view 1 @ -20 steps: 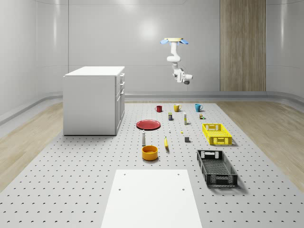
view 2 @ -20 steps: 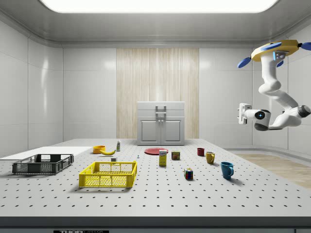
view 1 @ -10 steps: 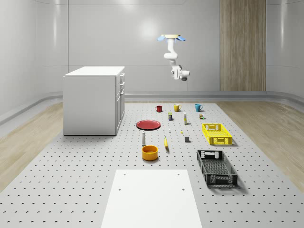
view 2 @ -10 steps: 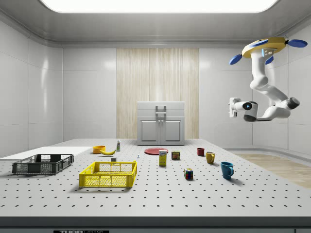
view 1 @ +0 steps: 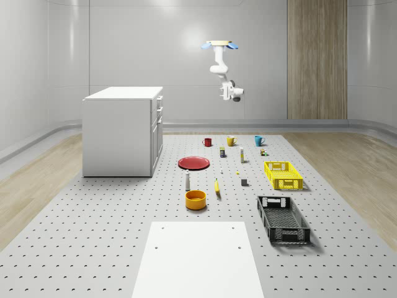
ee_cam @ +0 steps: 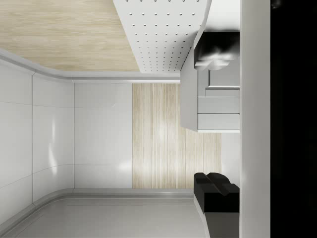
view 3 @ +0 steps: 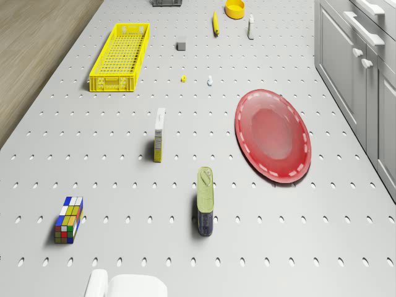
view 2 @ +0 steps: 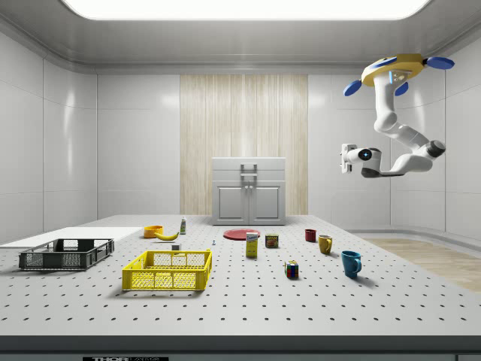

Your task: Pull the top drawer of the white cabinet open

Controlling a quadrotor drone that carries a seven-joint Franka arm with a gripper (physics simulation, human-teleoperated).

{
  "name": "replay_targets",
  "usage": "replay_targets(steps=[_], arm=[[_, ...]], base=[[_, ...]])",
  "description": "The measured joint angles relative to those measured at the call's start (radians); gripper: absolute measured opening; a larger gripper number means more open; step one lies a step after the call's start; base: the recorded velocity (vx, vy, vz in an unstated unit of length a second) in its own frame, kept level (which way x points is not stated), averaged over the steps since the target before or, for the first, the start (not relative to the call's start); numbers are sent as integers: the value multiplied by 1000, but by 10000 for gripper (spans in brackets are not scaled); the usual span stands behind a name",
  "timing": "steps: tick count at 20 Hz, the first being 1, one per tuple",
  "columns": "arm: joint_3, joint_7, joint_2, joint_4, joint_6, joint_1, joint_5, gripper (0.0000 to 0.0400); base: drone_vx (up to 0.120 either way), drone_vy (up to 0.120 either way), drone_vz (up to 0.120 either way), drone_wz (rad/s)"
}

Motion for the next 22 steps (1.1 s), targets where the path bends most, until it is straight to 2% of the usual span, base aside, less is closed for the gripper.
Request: replay_targets(steps=[22], arm=[[-48, 56, -95, -13, 95, 110, -68, 305]], base=[[120, -120, 0, 0]])
